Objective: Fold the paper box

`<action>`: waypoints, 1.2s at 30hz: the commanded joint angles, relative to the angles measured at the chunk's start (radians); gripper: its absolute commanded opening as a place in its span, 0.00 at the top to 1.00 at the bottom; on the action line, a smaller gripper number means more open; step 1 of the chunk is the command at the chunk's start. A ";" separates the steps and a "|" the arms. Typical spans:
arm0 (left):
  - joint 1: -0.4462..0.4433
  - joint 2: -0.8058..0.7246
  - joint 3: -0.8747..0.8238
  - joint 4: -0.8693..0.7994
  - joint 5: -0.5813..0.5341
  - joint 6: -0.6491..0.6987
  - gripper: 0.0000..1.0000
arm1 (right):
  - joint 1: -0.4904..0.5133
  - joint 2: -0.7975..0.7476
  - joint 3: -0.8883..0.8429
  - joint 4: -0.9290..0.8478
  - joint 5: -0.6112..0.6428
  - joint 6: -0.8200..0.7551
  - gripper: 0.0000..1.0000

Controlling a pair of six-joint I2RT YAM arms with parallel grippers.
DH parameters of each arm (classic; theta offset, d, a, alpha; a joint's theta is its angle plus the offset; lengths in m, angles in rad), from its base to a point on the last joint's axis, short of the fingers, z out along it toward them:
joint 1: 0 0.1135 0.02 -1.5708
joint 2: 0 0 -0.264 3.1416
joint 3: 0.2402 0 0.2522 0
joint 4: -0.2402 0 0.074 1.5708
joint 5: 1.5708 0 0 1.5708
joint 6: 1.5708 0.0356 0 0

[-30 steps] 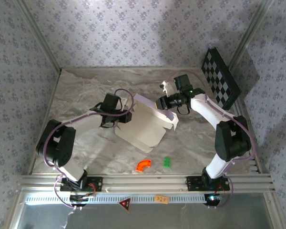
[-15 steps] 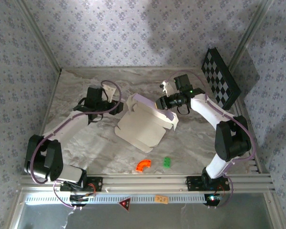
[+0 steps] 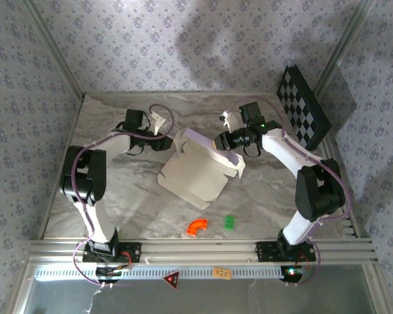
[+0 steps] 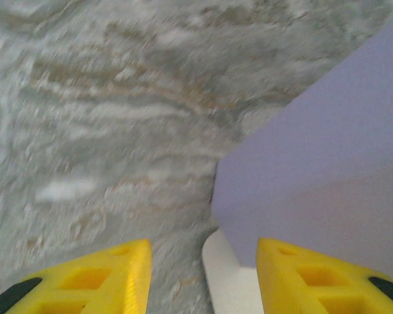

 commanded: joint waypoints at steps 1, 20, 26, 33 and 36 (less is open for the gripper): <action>0.002 0.021 0.079 -0.030 0.181 0.146 0.53 | -0.006 0.018 0.008 -0.036 -0.008 -0.023 0.74; -0.063 0.011 -0.039 0.062 0.297 0.214 0.51 | -0.016 0.035 0.018 -0.034 -0.023 -0.027 0.74; -0.087 0.015 -0.057 0.096 0.289 0.207 0.53 | -0.018 0.039 0.020 -0.035 -0.027 -0.030 0.74; -0.122 0.021 -0.058 0.101 0.263 0.212 0.56 | -0.016 0.047 0.024 -0.034 -0.031 -0.034 0.74; -0.133 0.025 -0.068 0.139 0.211 0.191 0.60 | -0.018 0.049 0.023 -0.035 -0.033 -0.036 0.75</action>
